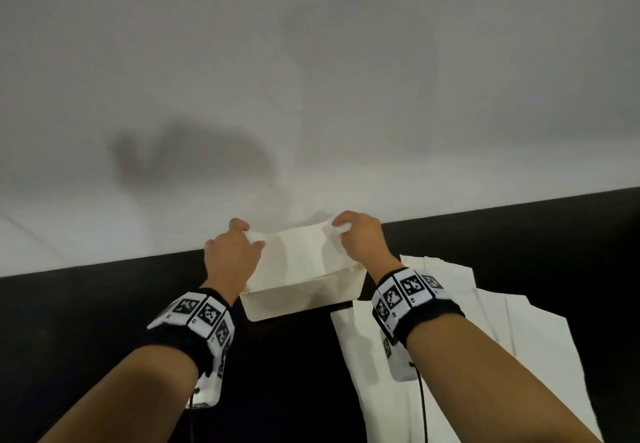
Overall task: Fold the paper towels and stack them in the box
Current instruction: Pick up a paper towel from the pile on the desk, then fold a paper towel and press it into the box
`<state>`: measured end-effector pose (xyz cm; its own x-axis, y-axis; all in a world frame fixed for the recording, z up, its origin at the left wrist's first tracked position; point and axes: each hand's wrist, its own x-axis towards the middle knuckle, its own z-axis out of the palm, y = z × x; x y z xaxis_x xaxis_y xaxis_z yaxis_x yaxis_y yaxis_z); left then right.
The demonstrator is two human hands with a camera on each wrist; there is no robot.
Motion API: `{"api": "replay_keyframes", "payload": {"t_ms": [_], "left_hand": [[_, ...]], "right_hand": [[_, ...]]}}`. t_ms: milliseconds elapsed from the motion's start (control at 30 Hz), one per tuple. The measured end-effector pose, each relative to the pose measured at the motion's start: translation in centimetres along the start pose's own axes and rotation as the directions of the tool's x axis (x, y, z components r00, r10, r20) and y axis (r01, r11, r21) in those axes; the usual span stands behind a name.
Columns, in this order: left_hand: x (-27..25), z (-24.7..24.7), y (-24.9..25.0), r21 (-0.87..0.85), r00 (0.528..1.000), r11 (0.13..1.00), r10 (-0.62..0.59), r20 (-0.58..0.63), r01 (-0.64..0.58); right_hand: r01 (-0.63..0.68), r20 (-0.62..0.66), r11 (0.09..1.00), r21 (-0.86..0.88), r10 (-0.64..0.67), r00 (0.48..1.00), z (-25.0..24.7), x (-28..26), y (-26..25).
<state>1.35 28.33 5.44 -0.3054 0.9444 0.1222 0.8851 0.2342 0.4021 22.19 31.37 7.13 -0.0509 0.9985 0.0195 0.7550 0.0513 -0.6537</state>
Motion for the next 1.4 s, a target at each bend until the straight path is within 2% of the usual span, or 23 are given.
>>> {"api": "replay_keyframes", "payload": {"t_ms": [133, 267, 333, 433, 633, 700, 767, 833, 900, 967, 1033, 1100, 1133, 1200, 1300, 1333, 1400], "left_hand": [[0.7, 1.4, -0.5, 0.378, 0.991, 0.917, 0.129, 0.014, -0.125], [1.1, 2.0, -0.9, 0.592, 0.965, 0.763, 0.232, 0.124, -0.259], [1.1, 2.1, -1.1, 0.653, 0.957, 0.7, 0.232, 0.175, -0.289], [1.0, 2.3, -0.9, 0.7, 0.951, 0.643, 0.201, 0.236, -0.31], [0.7, 2.3, -0.2, 0.703, 0.959, 0.654, 0.158, 0.235, -0.28], [0.3, 1.7, 0.3, 0.701, 0.965, 0.665, 0.142, 0.218, -0.257], [-0.4, 1.0, 1.2, 0.658, 0.97, 0.713, 0.167, 0.178, -0.243], [-1.3, 0.4, 2.5, 0.51, 0.971, 0.828, 0.228, 0.073, -0.233], [-2.8, -0.1, 4.4, 0.253, 0.961, 0.934, 0.272, -0.041, -0.253], [-4.9, 0.1, 6.6, -0.01, 0.954, 0.955, 0.294, -0.048, -0.295], [-7.2, 1.2, 8.8, -0.251, 0.957, 0.932, 0.284, 0.059, -0.261], [-9.6, 3.0, 10.6, -0.414, 0.94, 0.9, 0.248, 0.234, -0.134], [-10.8, 4.2, 11.2, -0.456, 0.916, 0.888, 0.229, 0.33, -0.057], [-13.0, 6.7, 12.0, -0.468, 0.846, 0.881, 0.192, 0.498, 0.076], [-15.5, 10.0, 12.4, -0.4, 0.732, 0.89, 0.122, 0.67, 0.218], [-16.2, 10.7, 12.5, -0.385, 0.707, 0.885, 0.094, 0.701, 0.264], [-16.9, 11.7, 12.6, -0.404, 0.706, 0.85, 0.056, 0.706, 0.338]], "right_hand": [[-0.026, 0.104, 0.971, -0.237, 0.053, 0.993, 1.4, 1.4, 0.2], [-0.005, 0.219, 0.914, -0.406, 0.102, 0.97, 2.5, 1.7, 0.2], [0.035, 0.255, 0.89, -0.455, 0.093, 0.962, 3.2, 1.7, 0.1], [0.003, 0.25, 0.88, -0.475, 0.132, 0.959, 3.6, 1.2, 0.0], [0.058, 0.285, 0.837, -0.543, 0.119, 0.951, 3.2, 0.8, -0.4], [0.09, 0.28, 0.842, -0.532, 0.074, 0.957, 2.2, 0.5, -1.0], [0.117, 0.218, 0.862, -0.493, -0.007, 0.976, -0.1, 0.2, -1.0], [0.093, 0.122, 0.893, -0.441, -0.043, 0.992, -3.3, -0.4, -0.2], [-0.004, 0.073, 0.946, -0.324, 0.03, 0.997, -6.7, -2.0, 1.4], [-0.17, 0.074, 0.983, -0.071, 0.175, 0.982, -9.3, -4.5, 3.9], [-0.323, 0.081, 0.942, 0.088, 0.316, 0.945, -10.4, -6.9, 6.9], [-0.454, 0.074, 0.887, 0.087, 0.449, 0.89, -10.1, -9.1, 10.4], [-0.513, 0.067, 0.853, 0.096, 0.509, 0.858, -9.8, -10.3, 12.0], [-0.605, 0.063, 0.783, 0.145, 0.603, 0.795, -8.9, -12.6, 14.6], [-0.664, 0.078, 0.724, 0.189, 0.663, 0.745, -7.4, -15.7, 17.1], [-0.67, 0.074, 0.71, 0.217, 0.673, 0.736, -6.8, -16.3, 17.5], [-0.671, 0.073, 0.683, 0.287, 0.683, 0.727, -5.8, -17.1, 17.8]]}}
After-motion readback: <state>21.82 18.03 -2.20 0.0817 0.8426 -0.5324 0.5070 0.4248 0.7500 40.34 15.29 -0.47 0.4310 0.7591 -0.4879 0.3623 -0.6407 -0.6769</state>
